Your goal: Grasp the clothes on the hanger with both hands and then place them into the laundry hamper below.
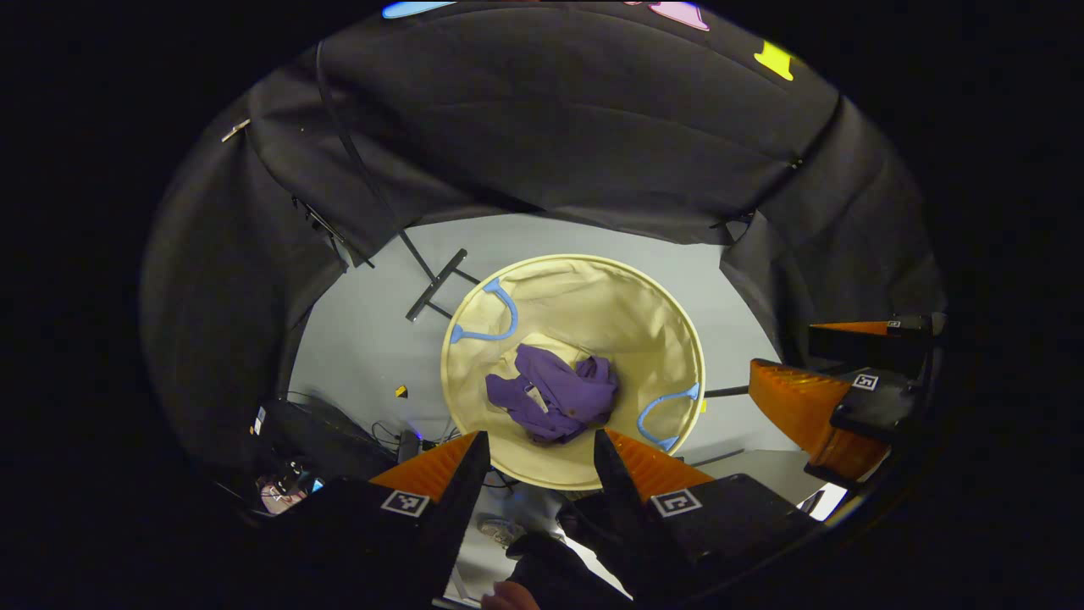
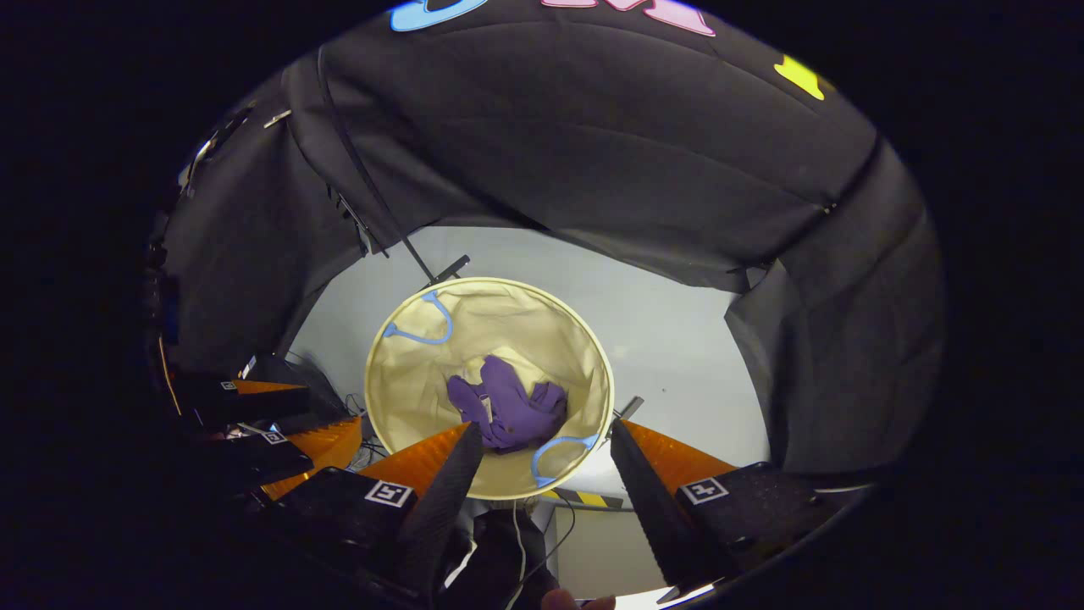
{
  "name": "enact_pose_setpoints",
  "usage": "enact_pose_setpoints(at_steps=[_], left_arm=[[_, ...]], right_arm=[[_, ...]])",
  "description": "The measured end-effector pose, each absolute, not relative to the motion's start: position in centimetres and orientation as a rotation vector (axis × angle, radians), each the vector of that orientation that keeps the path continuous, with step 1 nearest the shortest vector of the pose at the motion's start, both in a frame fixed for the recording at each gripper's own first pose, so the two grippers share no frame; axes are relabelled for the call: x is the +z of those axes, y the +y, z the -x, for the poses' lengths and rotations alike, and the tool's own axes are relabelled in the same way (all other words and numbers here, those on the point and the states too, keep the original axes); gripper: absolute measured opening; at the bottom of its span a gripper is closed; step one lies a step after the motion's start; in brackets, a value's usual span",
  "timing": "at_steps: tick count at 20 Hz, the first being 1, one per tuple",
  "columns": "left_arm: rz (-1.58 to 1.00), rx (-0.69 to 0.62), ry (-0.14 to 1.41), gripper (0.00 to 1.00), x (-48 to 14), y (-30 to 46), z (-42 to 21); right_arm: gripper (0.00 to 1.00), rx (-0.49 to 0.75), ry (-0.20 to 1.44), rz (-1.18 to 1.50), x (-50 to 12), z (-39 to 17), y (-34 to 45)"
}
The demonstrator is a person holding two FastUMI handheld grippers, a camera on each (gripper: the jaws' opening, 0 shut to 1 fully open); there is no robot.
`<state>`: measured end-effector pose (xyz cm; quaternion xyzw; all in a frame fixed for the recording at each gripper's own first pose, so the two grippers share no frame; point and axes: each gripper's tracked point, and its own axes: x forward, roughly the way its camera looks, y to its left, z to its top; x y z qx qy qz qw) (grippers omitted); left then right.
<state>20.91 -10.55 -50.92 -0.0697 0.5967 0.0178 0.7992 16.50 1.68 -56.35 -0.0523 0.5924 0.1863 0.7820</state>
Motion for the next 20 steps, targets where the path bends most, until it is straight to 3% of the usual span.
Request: enact_pose_setpoints(at_steps=[6, 14, 20], left_arm=[[0.159, 0.025, 1.226, 0.79, -48.9, -9.8, -20.9], [0.1, -0.007, 1.007, 0.8, -38.9, -7.1, -20.4], [0.069, -0.033, 0.868, 0.87, -32.2, -5.6, -18.1]], right_arm=[[0.99, 0.354, 1.225, 0.074, -52.7, -16.5, 1.1], [0.98, 0.277, 1.041, 0.054, -43.4, -15.8, 1.6], [0.99, 0.24, 0.896, 0.066, -36.3, -15.1, 1.8]])
